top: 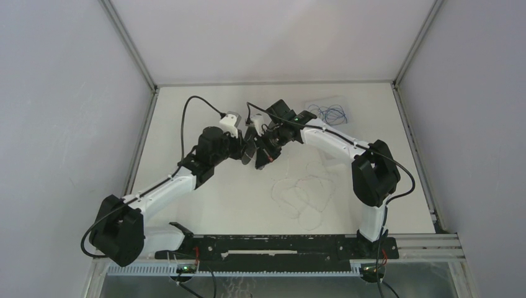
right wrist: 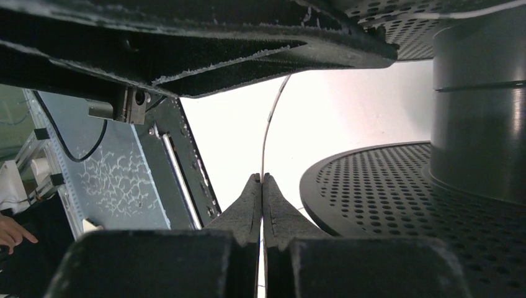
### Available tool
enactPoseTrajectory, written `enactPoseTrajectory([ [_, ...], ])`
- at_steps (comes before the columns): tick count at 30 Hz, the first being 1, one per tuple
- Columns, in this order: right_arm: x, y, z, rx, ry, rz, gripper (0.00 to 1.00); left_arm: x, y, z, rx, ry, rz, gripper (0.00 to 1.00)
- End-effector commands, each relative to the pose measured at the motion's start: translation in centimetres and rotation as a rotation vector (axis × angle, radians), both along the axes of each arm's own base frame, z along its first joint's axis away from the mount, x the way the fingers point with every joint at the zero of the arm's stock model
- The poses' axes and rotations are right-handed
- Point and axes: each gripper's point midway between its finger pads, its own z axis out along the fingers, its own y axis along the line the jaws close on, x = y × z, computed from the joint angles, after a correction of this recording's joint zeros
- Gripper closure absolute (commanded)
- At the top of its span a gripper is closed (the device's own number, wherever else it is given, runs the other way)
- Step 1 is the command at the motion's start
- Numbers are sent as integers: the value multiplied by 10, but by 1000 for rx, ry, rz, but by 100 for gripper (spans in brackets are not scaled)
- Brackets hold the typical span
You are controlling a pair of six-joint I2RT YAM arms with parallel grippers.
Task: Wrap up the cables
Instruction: Adjust the cable at the center of the board.
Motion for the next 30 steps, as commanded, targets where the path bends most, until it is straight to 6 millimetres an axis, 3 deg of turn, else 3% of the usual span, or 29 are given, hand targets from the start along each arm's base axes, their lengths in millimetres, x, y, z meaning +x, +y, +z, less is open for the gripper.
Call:
enactPoseTrajectory([
  [1, -1, 2, 25, 50, -76, 7, 100, 8, -2, 15, -7, -53, 12, 81],
  [8, -4, 0, 31, 58, -90, 22, 100, 9, 0, 15, 5, -61, 25, 99],
  [19, -10, -11, 34, 69, -99, 58, 86, 17, 22, 35, 48, -118, 133, 100],
  [30, -16, -17, 39, 91, -106, 108, 71, 18, 26, 45, 45, -114, 168, 100],
])
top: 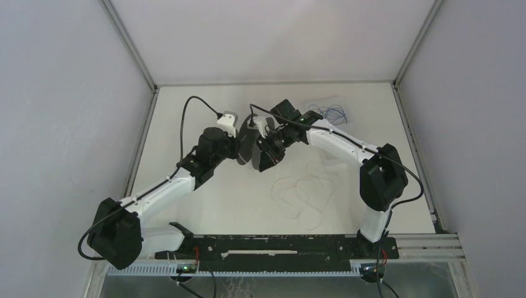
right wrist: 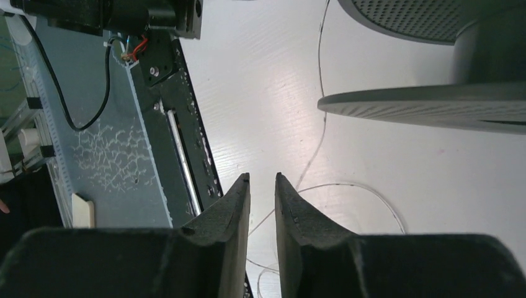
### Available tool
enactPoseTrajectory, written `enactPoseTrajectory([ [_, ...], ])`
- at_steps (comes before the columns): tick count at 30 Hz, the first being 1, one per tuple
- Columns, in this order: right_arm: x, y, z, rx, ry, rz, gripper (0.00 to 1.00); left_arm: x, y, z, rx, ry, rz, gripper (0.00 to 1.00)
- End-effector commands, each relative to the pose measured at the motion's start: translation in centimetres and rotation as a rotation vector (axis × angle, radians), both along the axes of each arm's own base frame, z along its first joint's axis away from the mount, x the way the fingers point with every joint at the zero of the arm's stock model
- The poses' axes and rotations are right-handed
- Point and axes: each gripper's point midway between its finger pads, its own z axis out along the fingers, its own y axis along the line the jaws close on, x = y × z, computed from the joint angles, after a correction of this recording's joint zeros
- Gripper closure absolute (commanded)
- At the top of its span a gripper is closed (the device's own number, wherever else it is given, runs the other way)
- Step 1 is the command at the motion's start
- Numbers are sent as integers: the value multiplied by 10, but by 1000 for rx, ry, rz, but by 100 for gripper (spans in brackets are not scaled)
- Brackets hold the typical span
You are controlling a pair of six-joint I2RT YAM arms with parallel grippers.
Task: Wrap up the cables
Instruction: Adjust the cable at the center of the board.
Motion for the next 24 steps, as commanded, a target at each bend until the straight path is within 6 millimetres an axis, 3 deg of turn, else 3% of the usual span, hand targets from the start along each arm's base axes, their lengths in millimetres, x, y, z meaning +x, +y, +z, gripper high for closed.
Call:
enactPoseTrajectory([
  [1, 0, -5, 28, 68, -68, 31, 70, 12, 2, 45, -29, -103, 28, 100],
  [8, 19, -26, 47, 120, -106, -4, 52, 8, 2, 46, -14, -113, -6, 100],
  [13, 22, -37, 34, 109, -119, 4, 45, 8, -1, 47, -24, -109, -20, 100],
  [17, 18, -41, 36, 121, -140, 12, 42, 8, 0, 48, -21, -113, -17, 100],
  [20, 16, -37, 47, 167, -176, 15, 41, 9, 0, 48, -24, -110, -16, 100],
  [24, 6, -12, 56, 241, -268, 22, 41, 9, 1, 45, -49, -66, -5, 100],
])
